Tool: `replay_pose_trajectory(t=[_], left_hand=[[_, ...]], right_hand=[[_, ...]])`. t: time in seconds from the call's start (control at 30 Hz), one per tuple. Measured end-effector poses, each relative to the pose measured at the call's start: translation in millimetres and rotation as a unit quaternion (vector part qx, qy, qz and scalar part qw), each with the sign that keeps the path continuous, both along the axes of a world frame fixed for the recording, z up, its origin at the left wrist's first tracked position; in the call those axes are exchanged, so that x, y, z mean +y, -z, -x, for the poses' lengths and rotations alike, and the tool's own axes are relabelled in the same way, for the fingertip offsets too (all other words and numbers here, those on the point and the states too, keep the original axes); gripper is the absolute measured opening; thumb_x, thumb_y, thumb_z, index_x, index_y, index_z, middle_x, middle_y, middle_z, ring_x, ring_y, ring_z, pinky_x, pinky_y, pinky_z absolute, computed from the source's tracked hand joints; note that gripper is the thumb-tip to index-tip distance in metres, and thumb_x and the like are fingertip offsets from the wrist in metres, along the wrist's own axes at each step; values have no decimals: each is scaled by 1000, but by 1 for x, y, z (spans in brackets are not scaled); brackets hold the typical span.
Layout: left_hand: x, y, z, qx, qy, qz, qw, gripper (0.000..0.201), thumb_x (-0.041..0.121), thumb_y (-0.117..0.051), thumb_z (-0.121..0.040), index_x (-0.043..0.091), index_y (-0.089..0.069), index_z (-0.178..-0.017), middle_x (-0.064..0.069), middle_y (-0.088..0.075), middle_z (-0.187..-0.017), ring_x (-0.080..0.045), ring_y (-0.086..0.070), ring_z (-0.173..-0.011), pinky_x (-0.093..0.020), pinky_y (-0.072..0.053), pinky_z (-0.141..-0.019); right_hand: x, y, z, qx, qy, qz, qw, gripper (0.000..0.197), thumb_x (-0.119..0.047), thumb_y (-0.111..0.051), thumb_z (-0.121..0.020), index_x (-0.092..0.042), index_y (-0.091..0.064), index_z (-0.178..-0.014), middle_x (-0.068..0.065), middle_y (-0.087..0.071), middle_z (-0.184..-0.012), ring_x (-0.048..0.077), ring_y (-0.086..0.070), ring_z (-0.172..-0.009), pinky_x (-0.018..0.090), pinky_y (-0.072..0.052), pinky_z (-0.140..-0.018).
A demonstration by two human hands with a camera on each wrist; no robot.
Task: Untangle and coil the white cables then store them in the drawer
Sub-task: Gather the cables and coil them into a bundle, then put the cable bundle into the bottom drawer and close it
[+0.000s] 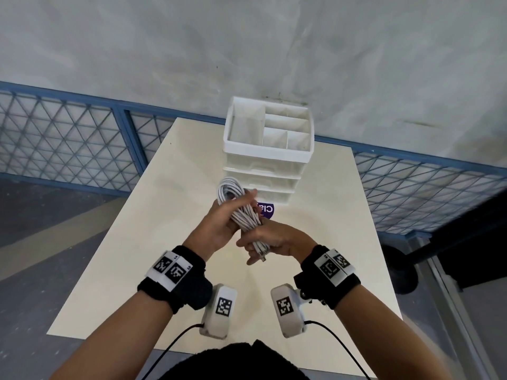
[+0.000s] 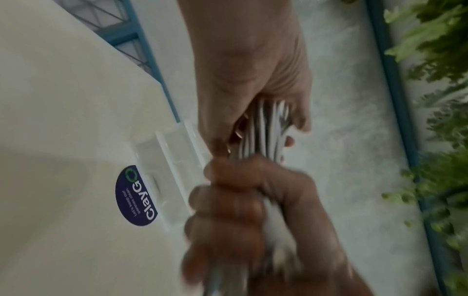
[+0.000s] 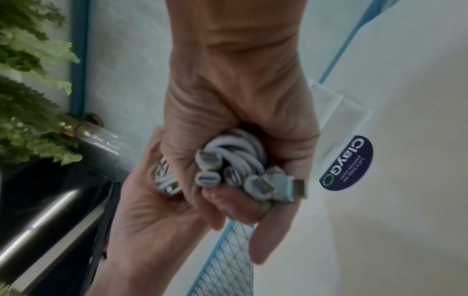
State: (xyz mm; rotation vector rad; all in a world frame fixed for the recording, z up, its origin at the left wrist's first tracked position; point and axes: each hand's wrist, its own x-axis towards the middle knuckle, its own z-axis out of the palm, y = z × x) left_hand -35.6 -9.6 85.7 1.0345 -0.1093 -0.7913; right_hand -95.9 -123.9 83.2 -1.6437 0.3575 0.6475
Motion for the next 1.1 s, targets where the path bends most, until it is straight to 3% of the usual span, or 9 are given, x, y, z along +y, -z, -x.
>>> replay_pose_trajectory(t=[0.1, 0.2, 0.33, 0.57, 0.7, 0.8, 0.9, 1.03, 1.1], left_hand=[[5, -2, -12, 89, 6, 90, 992, 16, 27, -76, -67, 19, -63, -71, 3, -60, -64, -16, -63, -64, -41, -54, -75], [-2, 2, -7, 95, -10, 76, 993, 26, 30, -66, -79, 18, -50, -64, 6, -48, -53, -12, -50, -52, -34, -50, -65], [-16, 9, 1, 74, -138, -4, 988, 37, 22, -63, -86, 17, -41, -57, 6, -36, -43, -10, -36, -40, -27, -44, -49], [-29, 14, 2, 19, -221, -27, 975, 37, 17, -62, -86, 17, -39, -57, 6, -30, -41, -11, -27, -38, -23, -35, -43], [-34, 23, -6, 74, -214, -37, 973, 38, 13, -61, -86, 15, -37, -57, 6, -30, -38, -9, -29, -34, -21, -36, -40], [-42, 32, -11, 119, -217, -67, 967, 36, 9, -59, -84, 14, -37, -55, 6, -30, -37, -9, -28, -32, -22, -34, -42], [-52, 42, -19, 143, -196, -77, 967, 34, 10, -58, -84, 14, -38, -56, 6, -32, -37, -9, -29, -33, -23, -36, -43], [-64, 43, -34, 151, -30, -79, 985, 28, 31, -66, -84, 15, -52, -65, 1, -58, -52, -14, -58, -51, -31, -51, -61], [-70, 47, -44, 118, 31, -114, 986, 34, 51, -62, -80, 17, -64, -78, 1, -70, -72, -15, -66, -69, -34, -54, -77]], right_hand=[[-1, 2, 3, 29, -64, -46, 996, 36, 2, -50, -89, -12, -40, -56, -4, -45, -42, 10, -42, -33, 26, -56, -53], [-2, 5, 3, 40, -89, -17, 995, 35, -4, -53, -90, -12, -42, -58, -4, -47, -44, 11, -46, -35, 23, -53, -51], [0, 10, 2, 2, -95, 90, 991, 25, -15, -67, -84, -11, -52, -64, 1, -59, -56, 13, -63, -50, 20, -49, -50], [6, 21, 0, -82, 3, 235, 969, 11, -12, -69, -74, -3, -63, -71, 4, -63, -57, 11, -59, -45, 17, -47, -48], [10, 34, 6, -90, 49, 262, 960, 19, -14, -60, -79, -13, -48, -65, 1, -57, -51, 14, -58, -40, 25, -49, -46], [8, 41, 7, -116, 27, 350, 929, 20, -20, -56, -84, -9, -47, -71, 12, -62, -66, 33, -63, -64, 34, -47, -56], [-1, 45, 5, -119, 8, 396, 910, 22, -25, -54, -87, -3, -55, -86, 19, -64, -86, 38, -59, -82, 33, -39, -64], [-32, 48, -5, -33, 82, 278, 957, 26, -17, -55, -83, -8, -45, -60, 9, -55, -52, 16, -53, -33, 21, -41, -35], [-54, 47, -11, -8, 106, 237, 966, 29, -12, -58, -82, -7, -46, -57, 7, -52, -48, 10, -46, -25, 19, -39, -33]])
